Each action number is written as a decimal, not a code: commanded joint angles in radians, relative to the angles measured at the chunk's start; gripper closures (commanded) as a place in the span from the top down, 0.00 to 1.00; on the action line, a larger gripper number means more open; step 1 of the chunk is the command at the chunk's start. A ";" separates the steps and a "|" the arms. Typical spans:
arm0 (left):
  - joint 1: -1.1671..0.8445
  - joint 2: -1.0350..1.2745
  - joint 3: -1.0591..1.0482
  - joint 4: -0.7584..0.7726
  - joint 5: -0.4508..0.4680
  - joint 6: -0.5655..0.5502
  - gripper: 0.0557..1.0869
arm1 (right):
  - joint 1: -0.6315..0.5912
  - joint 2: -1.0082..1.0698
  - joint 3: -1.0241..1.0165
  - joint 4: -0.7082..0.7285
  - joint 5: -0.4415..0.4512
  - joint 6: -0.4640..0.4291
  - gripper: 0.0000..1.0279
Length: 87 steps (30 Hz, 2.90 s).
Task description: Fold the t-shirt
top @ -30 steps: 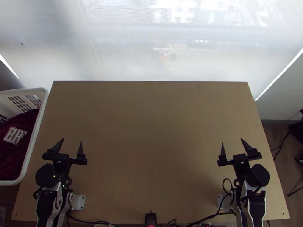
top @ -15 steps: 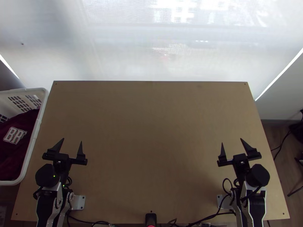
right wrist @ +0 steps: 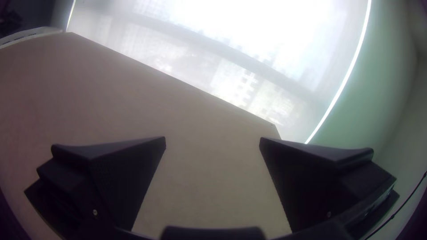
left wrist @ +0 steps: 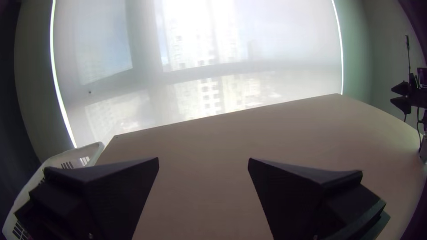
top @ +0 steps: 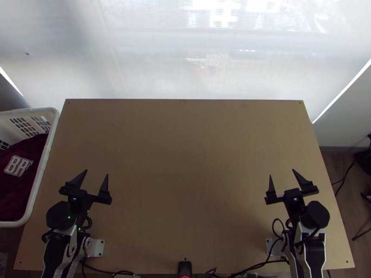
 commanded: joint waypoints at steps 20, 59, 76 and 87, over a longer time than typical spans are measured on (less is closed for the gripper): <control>-0.072 0.001 -0.002 0.006 -0.024 -0.118 0.95 | 0.072 0.001 0.000 0.008 -0.017 -0.037 0.96; 0.065 0.262 0.506 -0.090 -0.325 -0.040 0.95 | -0.052 0.410 0.246 0.134 0.138 0.033 0.96; 0.654 0.561 0.672 -0.404 -0.196 -0.108 0.95 | -0.031 0.755 0.991 -0.501 0.138 0.130 0.96; 1.168 1.079 0.942 -0.363 0.138 0.126 0.95 | 0.061 0.878 1.356 -0.771 0.132 0.236 0.96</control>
